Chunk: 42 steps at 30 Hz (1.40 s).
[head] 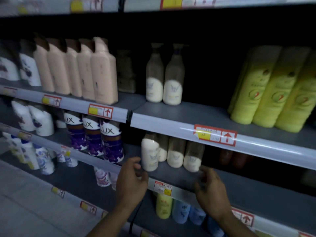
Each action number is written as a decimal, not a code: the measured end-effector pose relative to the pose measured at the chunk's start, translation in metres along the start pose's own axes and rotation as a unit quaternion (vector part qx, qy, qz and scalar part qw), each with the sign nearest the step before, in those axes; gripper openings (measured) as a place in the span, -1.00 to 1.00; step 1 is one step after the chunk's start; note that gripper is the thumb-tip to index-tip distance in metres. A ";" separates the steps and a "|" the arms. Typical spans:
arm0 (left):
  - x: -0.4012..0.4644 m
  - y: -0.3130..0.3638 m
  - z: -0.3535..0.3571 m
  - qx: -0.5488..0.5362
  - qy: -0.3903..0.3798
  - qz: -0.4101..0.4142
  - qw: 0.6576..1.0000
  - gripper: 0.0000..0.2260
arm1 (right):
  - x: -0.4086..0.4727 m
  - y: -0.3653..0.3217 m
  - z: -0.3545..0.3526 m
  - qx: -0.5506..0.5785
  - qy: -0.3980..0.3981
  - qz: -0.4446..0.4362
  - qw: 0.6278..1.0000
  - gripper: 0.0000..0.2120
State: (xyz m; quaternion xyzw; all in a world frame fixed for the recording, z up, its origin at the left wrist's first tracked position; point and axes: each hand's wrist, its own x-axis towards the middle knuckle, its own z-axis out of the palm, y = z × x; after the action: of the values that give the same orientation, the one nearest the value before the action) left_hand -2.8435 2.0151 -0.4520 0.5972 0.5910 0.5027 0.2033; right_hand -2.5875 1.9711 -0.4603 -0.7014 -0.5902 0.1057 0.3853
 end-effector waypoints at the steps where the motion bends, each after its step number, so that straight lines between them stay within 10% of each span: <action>1: -0.006 0.005 -0.002 -0.004 -0.009 0.005 1.000 -0.53 | -0.009 -0.005 -0.004 0.003 -0.006 -0.004 1.000 -0.54; 16: 0.048 0.153 -0.070 -0.025 0.002 0.176 0.984 -0.67 | 0.007 -0.167 -0.103 0.035 0.094 -0.296 0.950 -0.70; 29: 0.186 0.172 -0.038 0.069 -0.021 0.136 0.988 -0.52 | 0.173 -0.205 -0.080 0.022 0.000 -0.063 0.998 -0.30; 33: 0.229 0.171 -0.024 0.073 -0.061 0.084 0.992 -0.23 | 0.208 -0.210 -0.066 0.034 -0.035 0.014 0.999 -0.36; 42: 0.260 0.157 0.000 0.003 -0.043 0.069 0.997 -0.37 | 0.233 -0.206 -0.047 0.052 0.010 0.015 0.998 -0.53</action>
State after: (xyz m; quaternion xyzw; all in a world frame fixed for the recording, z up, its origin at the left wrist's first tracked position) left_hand -2.8177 2.2175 -0.2272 0.6578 0.5407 0.4880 0.1919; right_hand -2.6477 2.1644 -0.2196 -0.6899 -0.5699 0.1353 0.4254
